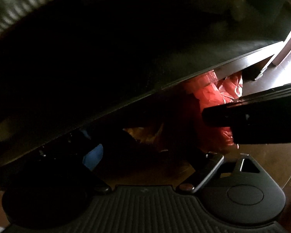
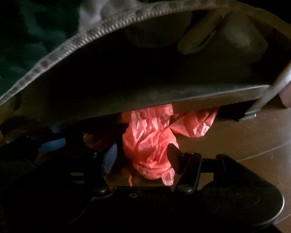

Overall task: Collect trash
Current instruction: 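Grasp the red plastic bag with the right tool while the left tool grasps a brown printed wrapper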

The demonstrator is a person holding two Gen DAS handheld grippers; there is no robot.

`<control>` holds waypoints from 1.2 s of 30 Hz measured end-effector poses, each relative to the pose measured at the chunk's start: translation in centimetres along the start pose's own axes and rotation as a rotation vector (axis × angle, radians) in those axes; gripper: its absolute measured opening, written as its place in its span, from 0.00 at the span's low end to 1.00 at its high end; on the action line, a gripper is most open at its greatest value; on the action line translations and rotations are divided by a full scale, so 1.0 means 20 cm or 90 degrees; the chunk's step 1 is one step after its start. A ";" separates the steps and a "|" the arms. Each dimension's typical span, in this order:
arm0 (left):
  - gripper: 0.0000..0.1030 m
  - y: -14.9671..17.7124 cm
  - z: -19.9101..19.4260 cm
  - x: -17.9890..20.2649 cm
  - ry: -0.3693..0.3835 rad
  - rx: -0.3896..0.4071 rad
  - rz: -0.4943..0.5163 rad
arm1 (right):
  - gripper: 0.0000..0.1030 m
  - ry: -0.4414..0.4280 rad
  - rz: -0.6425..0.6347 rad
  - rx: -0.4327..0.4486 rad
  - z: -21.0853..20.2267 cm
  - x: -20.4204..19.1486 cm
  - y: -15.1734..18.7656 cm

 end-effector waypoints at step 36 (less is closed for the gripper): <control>0.39 0.03 -0.36 0.09 0.028 -0.083 -0.003 | 0.33 0.066 0.030 -0.118 -0.49 0.12 0.19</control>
Point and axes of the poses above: each gripper's, at about its wrist camera, not at the fingertips, and z roughly the way its jaws point, x to its right, y to its underside, the point moved 7 cm from there along z, roughly the way its jaws point, and after that the axes turned 11 degrees about x, right-handed, at the moved point
